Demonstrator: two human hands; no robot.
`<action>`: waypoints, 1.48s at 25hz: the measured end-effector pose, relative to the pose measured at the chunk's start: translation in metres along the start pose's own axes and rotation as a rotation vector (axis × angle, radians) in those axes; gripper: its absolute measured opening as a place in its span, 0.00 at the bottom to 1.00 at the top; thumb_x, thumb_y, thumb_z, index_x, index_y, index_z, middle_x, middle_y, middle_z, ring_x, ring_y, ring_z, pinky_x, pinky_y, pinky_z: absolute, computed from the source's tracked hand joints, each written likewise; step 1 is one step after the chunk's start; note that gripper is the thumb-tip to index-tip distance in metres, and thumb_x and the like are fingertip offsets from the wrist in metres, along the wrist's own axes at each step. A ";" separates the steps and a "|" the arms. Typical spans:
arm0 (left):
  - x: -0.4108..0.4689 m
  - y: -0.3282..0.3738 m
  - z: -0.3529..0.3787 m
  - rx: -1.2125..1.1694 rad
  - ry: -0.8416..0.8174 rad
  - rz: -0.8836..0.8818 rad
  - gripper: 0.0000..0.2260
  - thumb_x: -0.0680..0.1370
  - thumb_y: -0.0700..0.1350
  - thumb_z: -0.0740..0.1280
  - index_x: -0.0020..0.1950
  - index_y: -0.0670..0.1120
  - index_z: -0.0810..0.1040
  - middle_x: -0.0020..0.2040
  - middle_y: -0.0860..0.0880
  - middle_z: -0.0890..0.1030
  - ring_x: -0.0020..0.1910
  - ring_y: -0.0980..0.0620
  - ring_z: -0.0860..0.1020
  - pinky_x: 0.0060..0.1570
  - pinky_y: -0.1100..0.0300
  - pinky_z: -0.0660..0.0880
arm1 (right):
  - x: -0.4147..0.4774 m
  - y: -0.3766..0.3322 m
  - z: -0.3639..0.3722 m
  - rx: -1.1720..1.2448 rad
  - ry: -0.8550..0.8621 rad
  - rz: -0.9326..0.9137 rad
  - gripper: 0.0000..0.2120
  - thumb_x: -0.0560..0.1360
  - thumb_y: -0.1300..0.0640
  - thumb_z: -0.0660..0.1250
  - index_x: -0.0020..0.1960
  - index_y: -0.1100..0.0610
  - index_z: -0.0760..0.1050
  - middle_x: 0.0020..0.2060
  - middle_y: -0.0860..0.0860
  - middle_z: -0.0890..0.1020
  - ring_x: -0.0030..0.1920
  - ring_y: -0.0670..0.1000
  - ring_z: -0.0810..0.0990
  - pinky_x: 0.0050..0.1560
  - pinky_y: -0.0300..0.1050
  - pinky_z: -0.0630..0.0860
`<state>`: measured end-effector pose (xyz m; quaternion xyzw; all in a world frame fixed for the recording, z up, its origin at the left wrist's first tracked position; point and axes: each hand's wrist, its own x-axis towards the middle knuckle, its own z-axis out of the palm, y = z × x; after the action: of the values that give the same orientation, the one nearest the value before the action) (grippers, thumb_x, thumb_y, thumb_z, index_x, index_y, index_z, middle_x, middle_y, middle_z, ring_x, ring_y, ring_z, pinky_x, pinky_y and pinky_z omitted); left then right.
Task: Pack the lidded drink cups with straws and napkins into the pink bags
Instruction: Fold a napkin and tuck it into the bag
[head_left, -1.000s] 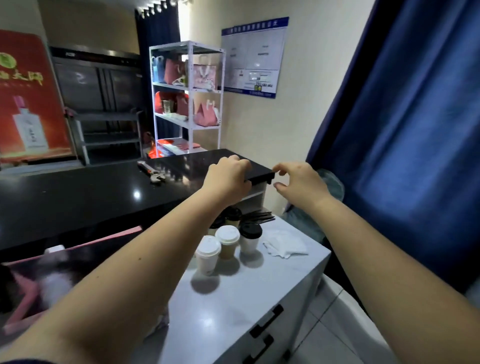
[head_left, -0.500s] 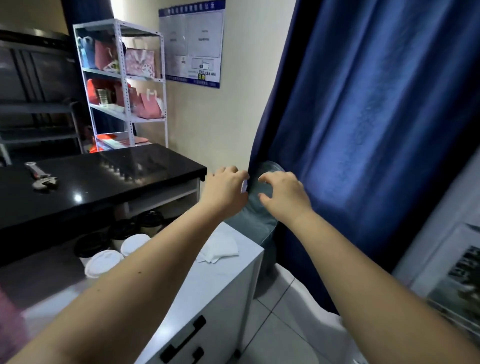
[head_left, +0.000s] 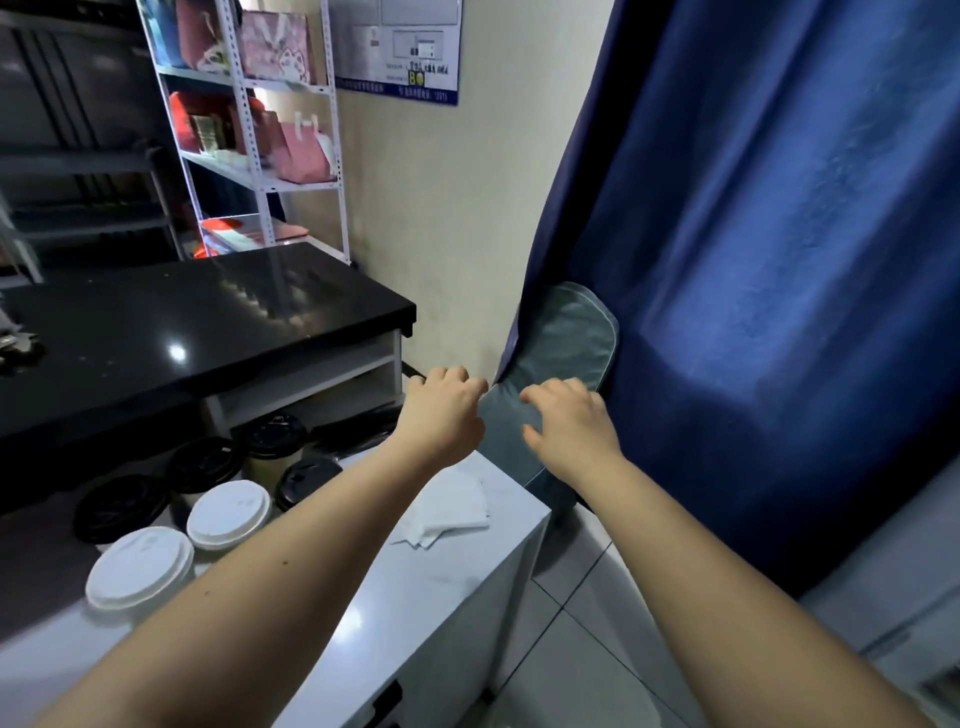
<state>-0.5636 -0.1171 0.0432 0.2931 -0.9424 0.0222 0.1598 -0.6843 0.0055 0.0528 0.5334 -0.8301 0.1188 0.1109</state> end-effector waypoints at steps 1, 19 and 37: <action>0.010 -0.009 0.009 -0.002 -0.007 -0.013 0.16 0.75 0.48 0.64 0.62 0.49 0.73 0.59 0.48 0.74 0.60 0.44 0.71 0.55 0.51 0.67 | 0.014 0.001 0.009 -0.016 -0.013 -0.013 0.17 0.76 0.51 0.63 0.64 0.51 0.71 0.60 0.49 0.75 0.62 0.54 0.69 0.61 0.50 0.65; -0.013 -0.060 0.191 -0.133 -0.296 -0.595 0.14 0.78 0.49 0.60 0.64 0.53 0.74 0.59 0.50 0.75 0.61 0.45 0.70 0.54 0.51 0.68 | 0.099 0.024 0.231 0.416 -0.605 -0.237 0.17 0.73 0.52 0.67 0.62 0.50 0.75 0.58 0.48 0.77 0.64 0.54 0.68 0.63 0.49 0.68; -0.035 -0.014 0.195 -0.148 -0.167 -1.016 0.18 0.74 0.46 0.68 0.64 0.46 0.76 0.60 0.45 0.76 0.60 0.39 0.71 0.58 0.48 0.70 | 0.099 0.018 0.262 0.466 -0.743 -0.392 0.10 0.70 0.45 0.71 0.43 0.50 0.74 0.41 0.44 0.77 0.53 0.52 0.68 0.46 0.48 0.58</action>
<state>-0.5850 -0.1359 -0.1528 0.7023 -0.6898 -0.1482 0.0948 -0.7563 -0.1551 -0.1661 0.6968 -0.6487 0.0799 -0.2956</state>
